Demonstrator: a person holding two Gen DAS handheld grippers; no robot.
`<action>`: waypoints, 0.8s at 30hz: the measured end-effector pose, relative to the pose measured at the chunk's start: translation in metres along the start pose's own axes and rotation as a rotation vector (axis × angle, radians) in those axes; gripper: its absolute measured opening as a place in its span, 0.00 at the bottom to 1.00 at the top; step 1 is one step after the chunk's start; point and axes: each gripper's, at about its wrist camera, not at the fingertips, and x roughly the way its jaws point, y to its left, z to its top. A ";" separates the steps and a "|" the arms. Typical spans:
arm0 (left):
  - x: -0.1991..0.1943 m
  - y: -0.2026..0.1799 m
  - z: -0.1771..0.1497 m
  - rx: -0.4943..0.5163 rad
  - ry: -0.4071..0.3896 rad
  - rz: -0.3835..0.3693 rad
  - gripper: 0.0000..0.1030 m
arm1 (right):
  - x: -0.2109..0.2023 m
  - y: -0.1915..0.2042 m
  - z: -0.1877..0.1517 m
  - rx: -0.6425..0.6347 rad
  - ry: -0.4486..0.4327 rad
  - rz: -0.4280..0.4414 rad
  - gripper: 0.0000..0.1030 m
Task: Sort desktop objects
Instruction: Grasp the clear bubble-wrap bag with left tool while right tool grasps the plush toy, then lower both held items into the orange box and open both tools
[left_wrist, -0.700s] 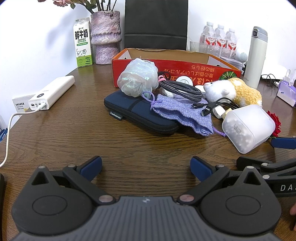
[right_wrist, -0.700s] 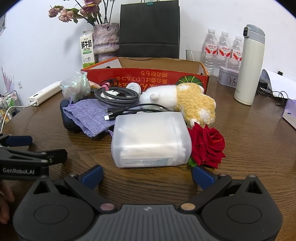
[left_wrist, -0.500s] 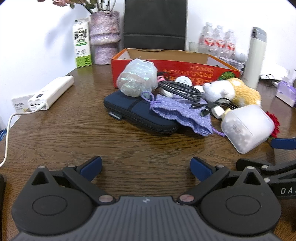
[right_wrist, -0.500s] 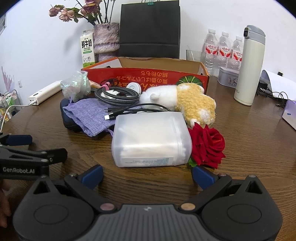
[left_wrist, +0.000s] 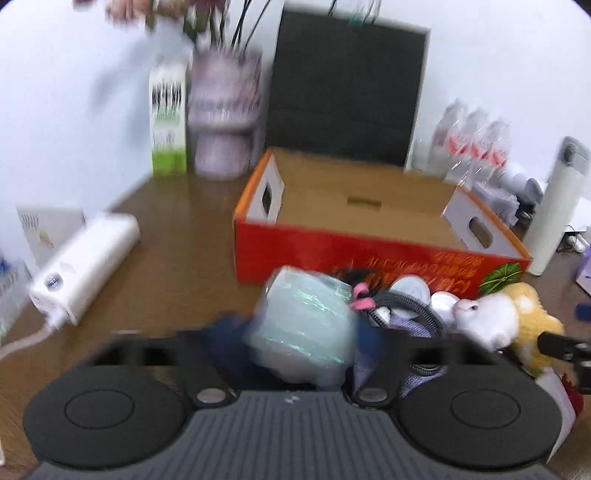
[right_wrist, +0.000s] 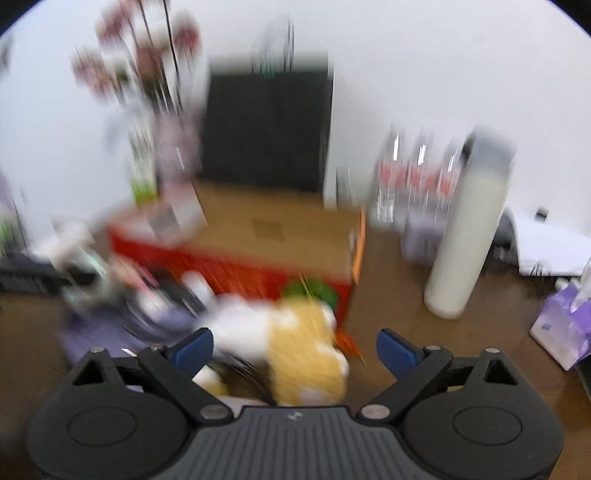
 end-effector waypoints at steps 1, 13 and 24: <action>0.000 0.003 0.001 -0.011 0.002 -0.014 0.45 | 0.008 -0.004 0.000 0.017 0.017 0.022 0.69; -0.075 0.008 0.083 -0.002 -0.202 -0.127 0.38 | -0.059 -0.026 0.043 0.109 -0.229 0.074 0.00; -0.022 -0.011 0.088 0.035 -0.079 -0.171 0.38 | -0.001 -0.040 -0.004 0.010 0.031 -0.011 0.86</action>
